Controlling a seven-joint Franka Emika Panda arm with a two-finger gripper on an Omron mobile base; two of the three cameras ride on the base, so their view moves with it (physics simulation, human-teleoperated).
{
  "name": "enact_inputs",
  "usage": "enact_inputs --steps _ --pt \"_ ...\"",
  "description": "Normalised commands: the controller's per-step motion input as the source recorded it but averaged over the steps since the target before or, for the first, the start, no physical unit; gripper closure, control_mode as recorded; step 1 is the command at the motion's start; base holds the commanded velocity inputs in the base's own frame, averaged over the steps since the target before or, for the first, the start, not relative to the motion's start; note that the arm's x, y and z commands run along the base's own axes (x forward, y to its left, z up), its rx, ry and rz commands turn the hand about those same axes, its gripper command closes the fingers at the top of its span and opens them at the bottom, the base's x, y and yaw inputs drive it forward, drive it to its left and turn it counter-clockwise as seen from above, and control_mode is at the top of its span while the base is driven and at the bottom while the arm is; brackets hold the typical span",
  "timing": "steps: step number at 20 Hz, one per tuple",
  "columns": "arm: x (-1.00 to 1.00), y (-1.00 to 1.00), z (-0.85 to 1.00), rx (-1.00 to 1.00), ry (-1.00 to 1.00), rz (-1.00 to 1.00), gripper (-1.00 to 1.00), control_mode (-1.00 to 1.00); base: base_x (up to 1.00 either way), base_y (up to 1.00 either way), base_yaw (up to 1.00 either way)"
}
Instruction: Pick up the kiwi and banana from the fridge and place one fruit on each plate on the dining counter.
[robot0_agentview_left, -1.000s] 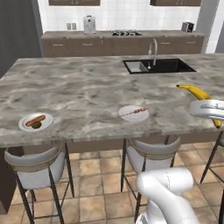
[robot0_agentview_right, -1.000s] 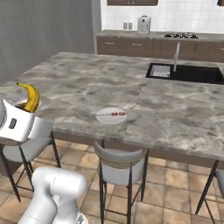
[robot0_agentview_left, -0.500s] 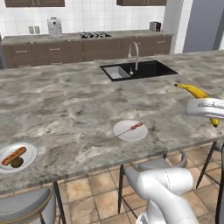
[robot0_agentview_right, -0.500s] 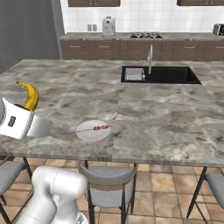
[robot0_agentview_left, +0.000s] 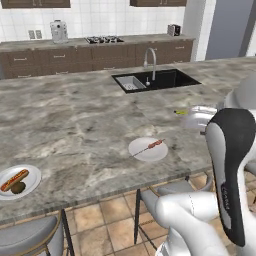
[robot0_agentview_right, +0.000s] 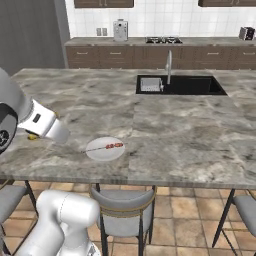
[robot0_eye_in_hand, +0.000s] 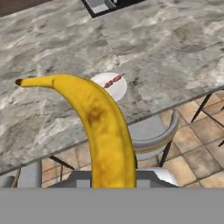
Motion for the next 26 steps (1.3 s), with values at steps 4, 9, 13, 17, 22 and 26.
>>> enact_inputs --steps 4,9,13,17,22,26 --pt "0.96 0.01 -0.79 0.0 0.2 0.0 1.0 -1.0 0.0 0.0 0.0" --pt "0.67 -0.01 -0.89 0.0 0.0 0.05 1.0 -1.0 0.0 0.0 0.0" --pt "0.53 -0.16 -0.79 0.0 -0.03 0.07 1.0 -1.0 0.0 0.0 0.0" --pt "0.78 -0.14 -0.43 0.0 0.01 0.06 1.0 -1.0 0.0 0.0 0.0" --pt "0.83 -0.02 -0.41 0.0 0.03 0.05 1.0 -1.0 0.0 0.0 0.0" --pt "0.72 0.0 -0.49 0.0 0.08 0.03 1.0 -1.0 0.0 0.0 0.0"
